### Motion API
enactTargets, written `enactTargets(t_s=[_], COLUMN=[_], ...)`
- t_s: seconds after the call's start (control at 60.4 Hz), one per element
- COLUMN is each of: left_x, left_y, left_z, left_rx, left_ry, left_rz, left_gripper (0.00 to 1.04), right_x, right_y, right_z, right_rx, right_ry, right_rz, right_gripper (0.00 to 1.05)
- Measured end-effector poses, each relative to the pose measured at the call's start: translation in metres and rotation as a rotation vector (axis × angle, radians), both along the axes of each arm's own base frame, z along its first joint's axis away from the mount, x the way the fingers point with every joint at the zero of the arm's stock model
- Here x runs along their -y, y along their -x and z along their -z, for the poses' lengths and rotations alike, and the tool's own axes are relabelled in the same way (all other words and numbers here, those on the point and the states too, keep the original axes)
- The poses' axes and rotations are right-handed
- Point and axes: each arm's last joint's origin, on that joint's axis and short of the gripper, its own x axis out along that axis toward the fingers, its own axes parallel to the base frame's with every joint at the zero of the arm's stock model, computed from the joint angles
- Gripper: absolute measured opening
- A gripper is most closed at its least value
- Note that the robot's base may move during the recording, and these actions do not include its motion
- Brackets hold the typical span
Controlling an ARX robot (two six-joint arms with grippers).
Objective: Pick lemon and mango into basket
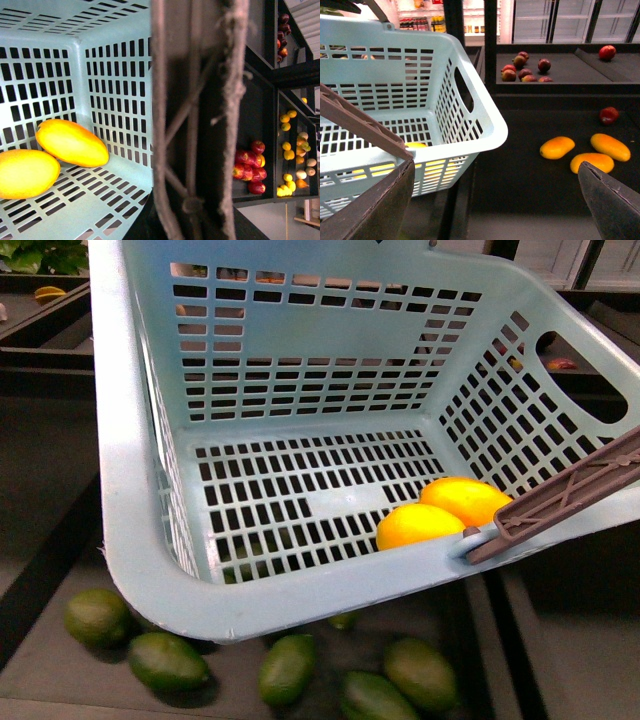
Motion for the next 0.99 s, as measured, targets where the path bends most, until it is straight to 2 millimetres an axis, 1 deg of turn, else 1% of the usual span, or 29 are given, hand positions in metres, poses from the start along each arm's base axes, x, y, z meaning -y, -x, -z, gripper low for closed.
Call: enactTargets(t_s=[0.895,0.994], left_x=[0.0005,-0.0055], left_y=[0.0004,-0.0048], left_z=[0.0000,0.0000], left_rx=[-0.007,-0.003], left_ry=[0.009,0.003], left_rz=[0.012,-0.017], left_gripper=[0.05,0.05], right_x=[-0.0001,-0.0001], right_y=[0.0000,0.0000], right_z=[0.0000,0.0002], right_rx=[0.000,-0.001], right_ry=[0.000,0.000], right_rz=[-0.003,-0.008], right_gripper=[0.96,0.96])
